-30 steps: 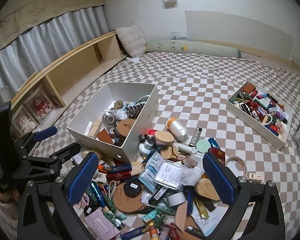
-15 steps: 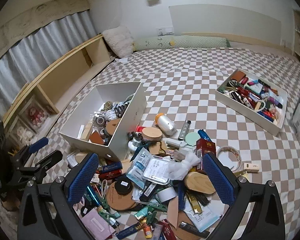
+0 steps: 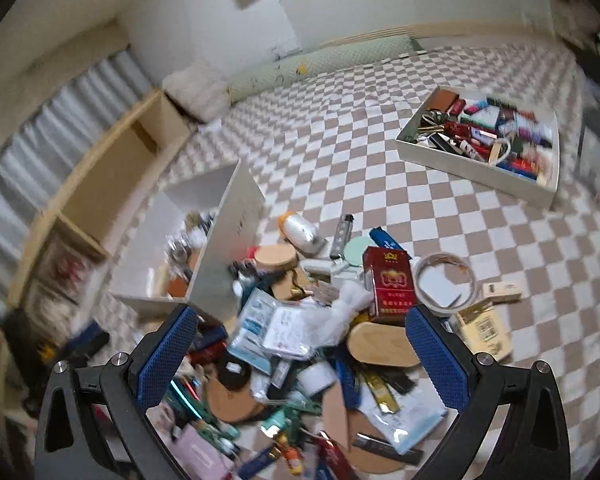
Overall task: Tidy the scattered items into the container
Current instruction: 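Lower the left tool to a white tape measure while the right tool lowers to an oval wooden lid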
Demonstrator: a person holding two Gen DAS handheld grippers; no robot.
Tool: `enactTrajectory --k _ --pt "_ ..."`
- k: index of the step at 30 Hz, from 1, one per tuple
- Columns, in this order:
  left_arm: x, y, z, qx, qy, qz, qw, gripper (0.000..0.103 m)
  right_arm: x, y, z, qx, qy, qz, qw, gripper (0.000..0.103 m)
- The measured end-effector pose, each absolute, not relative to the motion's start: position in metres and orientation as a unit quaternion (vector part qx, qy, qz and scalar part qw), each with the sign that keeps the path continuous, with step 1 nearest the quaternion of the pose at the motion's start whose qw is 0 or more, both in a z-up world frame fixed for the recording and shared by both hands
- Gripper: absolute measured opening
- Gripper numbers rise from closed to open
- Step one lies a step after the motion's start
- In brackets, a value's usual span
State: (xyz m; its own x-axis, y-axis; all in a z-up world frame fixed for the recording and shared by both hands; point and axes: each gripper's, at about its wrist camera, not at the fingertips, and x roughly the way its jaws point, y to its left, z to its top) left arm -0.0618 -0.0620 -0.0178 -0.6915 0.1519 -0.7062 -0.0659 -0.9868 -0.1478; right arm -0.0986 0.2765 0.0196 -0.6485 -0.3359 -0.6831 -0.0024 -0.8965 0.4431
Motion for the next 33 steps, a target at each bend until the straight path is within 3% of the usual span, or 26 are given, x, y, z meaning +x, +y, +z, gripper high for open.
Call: enactTrajectory --k 19,26,28,33 --pt "-0.103 -0.119 -0.108 -0.543 -0.104 0.833 -0.010 0.100 -0.115 0.319 -0.055 0.535 -0.217 -0.816 -0.029 0.103" --pt "-0.119 -0.119 -0.133 -0.575 -0.111 0.811 -0.006 0.085 -0.121 0.327 -0.060 0.535 -0.233 -0.812 -0.021 0.103" --pt "-0.123 -0.118 -0.139 -0.580 -0.107 0.808 -0.006 0.074 -0.122 0.327 -0.061 0.537 -0.232 -0.811 -0.020 0.103" --pt "-0.124 -0.116 -0.142 -0.582 -0.089 0.808 0.012 0.071 -0.125 0.328 -0.065 0.544 -0.238 -0.805 -0.016 0.103"
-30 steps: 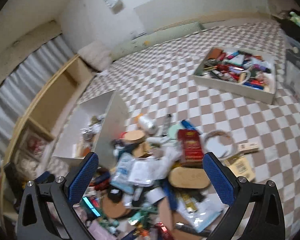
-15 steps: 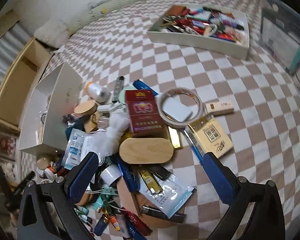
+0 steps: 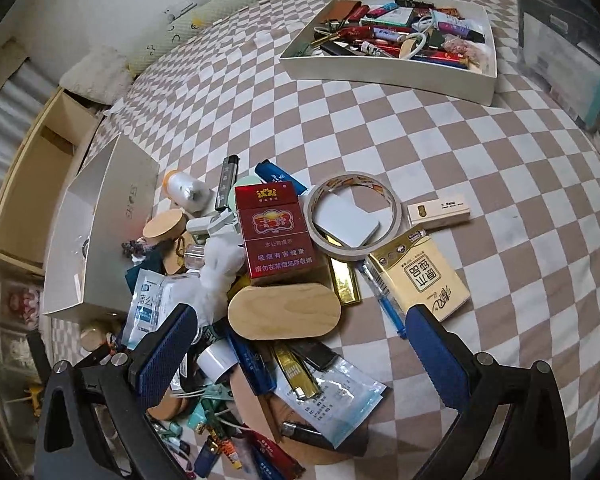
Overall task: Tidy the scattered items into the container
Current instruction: 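Lower the left tool to a white tape measure while the right tool lowers to an oval wooden lid, then grasp the white tape measure with the left tool while the right tool grasps the oval wooden lid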
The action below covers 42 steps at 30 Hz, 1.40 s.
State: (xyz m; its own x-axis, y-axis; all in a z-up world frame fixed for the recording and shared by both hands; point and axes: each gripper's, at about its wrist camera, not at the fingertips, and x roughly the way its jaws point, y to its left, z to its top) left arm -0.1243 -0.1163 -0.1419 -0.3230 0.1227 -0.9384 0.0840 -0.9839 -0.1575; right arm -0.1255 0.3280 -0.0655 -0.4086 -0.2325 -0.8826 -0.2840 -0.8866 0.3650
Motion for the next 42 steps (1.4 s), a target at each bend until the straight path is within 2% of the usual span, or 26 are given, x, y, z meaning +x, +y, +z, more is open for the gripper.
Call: enactTrajectory --k 15,17,20,28,41,42 --pt "-0.098 -0.109 -0.146 -0.566 0.008 0.819 0.097 0.071 -0.136 0.335 -0.100 -0.589 0.256 0.766 0.006 0.103" --pt "-0.099 -0.111 -0.149 -0.562 0.003 0.821 0.100 0.070 -0.140 0.329 -0.106 -0.598 0.246 0.763 -0.005 0.103" --pt "-0.099 -0.119 -0.150 -0.553 -0.021 0.825 0.112 0.058 -0.146 0.317 -0.115 -0.611 0.246 0.752 -0.039 0.103" --pt "-0.106 -0.130 -0.149 -0.541 -0.030 0.832 0.121 0.057 -0.156 0.299 -0.126 -0.621 0.242 0.741 -0.083 0.103" --pt "-0.083 -0.143 -0.122 -0.514 -0.044 0.851 0.100 0.055 -0.173 0.297 -0.150 -0.648 0.193 0.734 -0.062 0.103" --pt "-0.080 -0.146 -0.122 -0.513 -0.045 0.852 0.098 0.055 -0.173 0.294 -0.149 -0.650 0.187 0.734 -0.060 0.100"
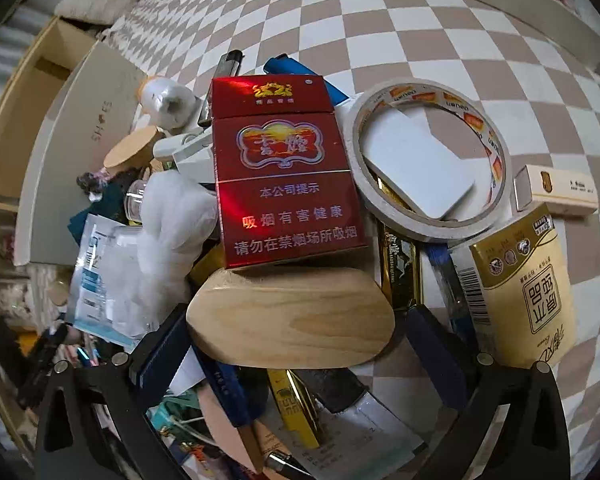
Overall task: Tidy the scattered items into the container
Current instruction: 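Grasp the white tape measure with the left tool while the right tool grasps the oval wooden lid, then lift and carry the tape measure and wooden lid over the shoebox with both tools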
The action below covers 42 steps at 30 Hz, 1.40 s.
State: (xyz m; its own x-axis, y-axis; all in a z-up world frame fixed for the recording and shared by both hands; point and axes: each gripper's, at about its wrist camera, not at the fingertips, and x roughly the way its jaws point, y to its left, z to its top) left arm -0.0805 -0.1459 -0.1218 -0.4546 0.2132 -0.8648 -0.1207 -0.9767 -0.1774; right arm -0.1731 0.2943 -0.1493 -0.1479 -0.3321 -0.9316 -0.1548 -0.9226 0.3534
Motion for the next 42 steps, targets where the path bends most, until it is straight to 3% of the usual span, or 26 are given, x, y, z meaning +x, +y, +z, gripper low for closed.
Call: enactTrajectory --k 2,9,24,42 --pt "-0.083 -0.142 -0.120 -0.512 -0.049 0.852 0.096 0.055 -0.172 0.289 -0.147 0.654 -0.182 -0.732 0.064 0.094" --pt "-0.082 -0.139 -0.115 -0.505 -0.060 0.856 0.089 0.055 -0.166 0.283 -0.137 0.655 -0.162 -0.735 0.060 0.094" --pt "-0.062 -0.136 -0.087 -0.478 -0.068 0.871 0.090 0.055 -0.158 0.294 -0.062 0.571 -0.242 -0.780 0.089 0.094" --pt "-0.030 -0.128 -0.068 -0.460 -0.074 0.880 0.092 0.055 -0.138 0.229 -0.075 0.600 -0.203 -0.762 0.134 0.094"
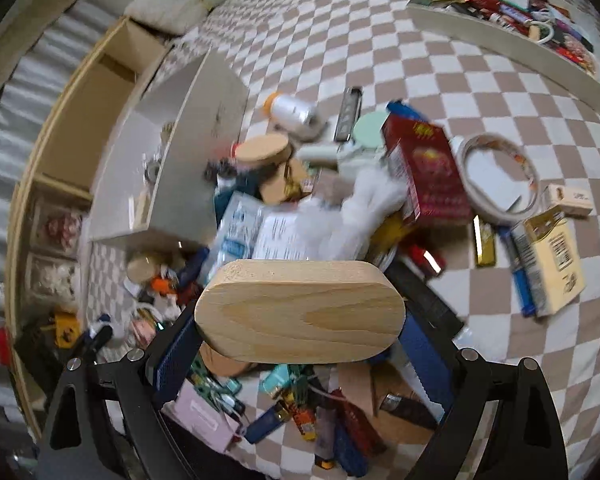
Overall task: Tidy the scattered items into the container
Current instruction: 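Lift and carry the tape measure and wooden lid over the shoebox with both tools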
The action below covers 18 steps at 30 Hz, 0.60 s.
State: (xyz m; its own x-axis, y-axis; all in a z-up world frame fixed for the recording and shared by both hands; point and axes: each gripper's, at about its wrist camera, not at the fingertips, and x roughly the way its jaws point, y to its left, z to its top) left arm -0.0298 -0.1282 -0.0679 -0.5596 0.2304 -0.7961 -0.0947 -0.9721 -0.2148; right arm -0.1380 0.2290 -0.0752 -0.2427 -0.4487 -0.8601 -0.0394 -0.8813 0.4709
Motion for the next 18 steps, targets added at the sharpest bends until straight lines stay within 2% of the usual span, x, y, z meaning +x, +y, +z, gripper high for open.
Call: enactTrajectory --k 11,18 --pt "-0.031 -0.147 -0.031 -0.417 -0.114 0.896 0.099 0.055 -0.128 0.169 -0.070 0.618 -0.172 -0.738 0.208 0.094" --pt "-0.043 -0.154 -0.006 -0.392 -0.122 0.905 0.108 0.055 -0.125 0.128 -0.043 0.610 -0.181 -0.716 0.287 0.094"
